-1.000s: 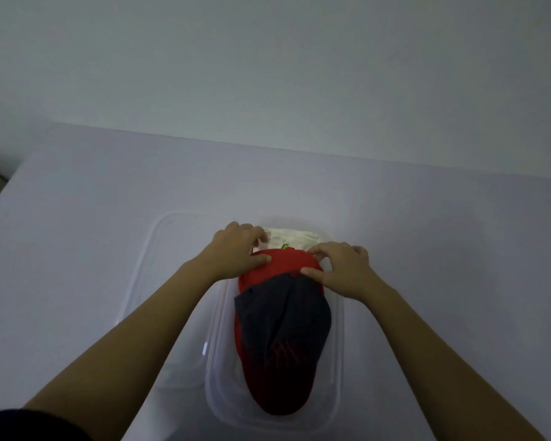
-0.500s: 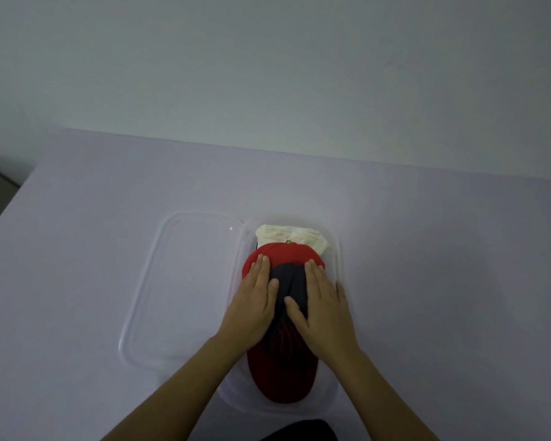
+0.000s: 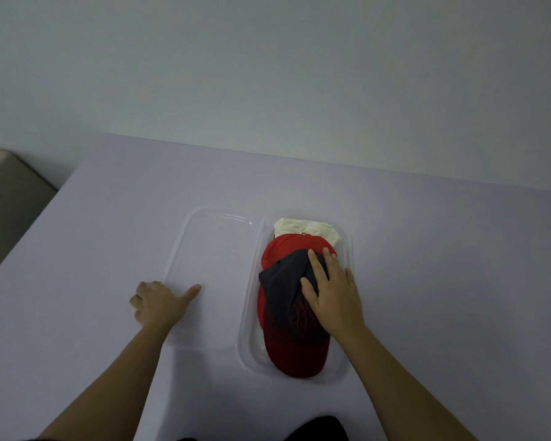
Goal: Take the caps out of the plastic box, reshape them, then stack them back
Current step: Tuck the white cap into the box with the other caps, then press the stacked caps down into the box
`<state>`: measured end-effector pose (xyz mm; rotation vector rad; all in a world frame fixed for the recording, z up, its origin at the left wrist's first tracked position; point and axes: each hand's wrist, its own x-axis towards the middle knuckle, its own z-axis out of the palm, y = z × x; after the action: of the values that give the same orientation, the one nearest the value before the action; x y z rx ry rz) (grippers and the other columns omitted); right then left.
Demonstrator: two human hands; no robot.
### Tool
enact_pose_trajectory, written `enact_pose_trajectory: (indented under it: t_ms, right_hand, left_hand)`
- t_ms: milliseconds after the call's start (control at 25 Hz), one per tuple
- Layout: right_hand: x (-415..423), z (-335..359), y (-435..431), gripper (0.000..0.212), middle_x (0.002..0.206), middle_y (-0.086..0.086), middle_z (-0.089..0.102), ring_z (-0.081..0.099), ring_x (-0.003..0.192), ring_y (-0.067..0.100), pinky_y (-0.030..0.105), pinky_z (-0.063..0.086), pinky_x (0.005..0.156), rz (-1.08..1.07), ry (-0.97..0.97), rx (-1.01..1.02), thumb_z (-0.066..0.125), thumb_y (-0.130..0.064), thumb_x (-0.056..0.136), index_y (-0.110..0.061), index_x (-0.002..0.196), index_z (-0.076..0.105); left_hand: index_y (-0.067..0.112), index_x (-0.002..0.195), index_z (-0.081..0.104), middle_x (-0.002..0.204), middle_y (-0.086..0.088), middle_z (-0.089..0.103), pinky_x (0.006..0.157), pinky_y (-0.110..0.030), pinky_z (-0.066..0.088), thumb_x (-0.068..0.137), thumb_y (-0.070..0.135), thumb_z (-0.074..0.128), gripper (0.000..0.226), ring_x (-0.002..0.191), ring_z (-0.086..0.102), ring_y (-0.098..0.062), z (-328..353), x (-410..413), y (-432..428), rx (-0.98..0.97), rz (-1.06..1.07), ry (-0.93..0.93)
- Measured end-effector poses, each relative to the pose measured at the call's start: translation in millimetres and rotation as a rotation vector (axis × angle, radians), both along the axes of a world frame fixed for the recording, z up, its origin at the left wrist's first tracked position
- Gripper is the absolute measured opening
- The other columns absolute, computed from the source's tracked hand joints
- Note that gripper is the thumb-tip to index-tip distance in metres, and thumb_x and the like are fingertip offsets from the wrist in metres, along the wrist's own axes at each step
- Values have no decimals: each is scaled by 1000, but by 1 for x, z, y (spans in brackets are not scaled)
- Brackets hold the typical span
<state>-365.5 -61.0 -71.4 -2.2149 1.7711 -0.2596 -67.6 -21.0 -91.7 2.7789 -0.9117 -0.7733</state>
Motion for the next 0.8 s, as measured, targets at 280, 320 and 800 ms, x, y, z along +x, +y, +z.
enact_pose_trajectory:
  t_ms: [280, 320, 800]
  right_hand:
    - [2, 9, 1, 76, 157, 8, 13, 9, 145, 24, 41, 11, 116, 25, 47, 50, -1, -60, 81, -25, 148, 9]
    - [0, 11, 1, 76, 158, 8, 13, 9, 145, 24, 41, 12, 116, 29, 26, 61, 0, -59, 80, -25, 148, 10]
    - [6, 119, 14, 52, 140, -1, 40, 47, 123, 20, 37, 35, 107, -430, -1325, 298, 33, -36, 97, -27, 145, 17]
  left_hand:
    - [8, 105, 46, 100, -14, 62, 84, -49, 50, 74, 34, 74, 49, 92, 61, -36, 59, 21, -6, -463, 103, 256]
    - [11, 111, 45, 97, -10, 63, 86, -47, 49, 76, 32, 73, 49, 94, 61, -36, 77, 19, -9, -529, 40, 233]
    - [40, 141, 31, 88, -6, 58, 52, -26, 43, 87, 24, 51, 60, 69, 52, -18, 155, -76, -12, -740, -169, 703]
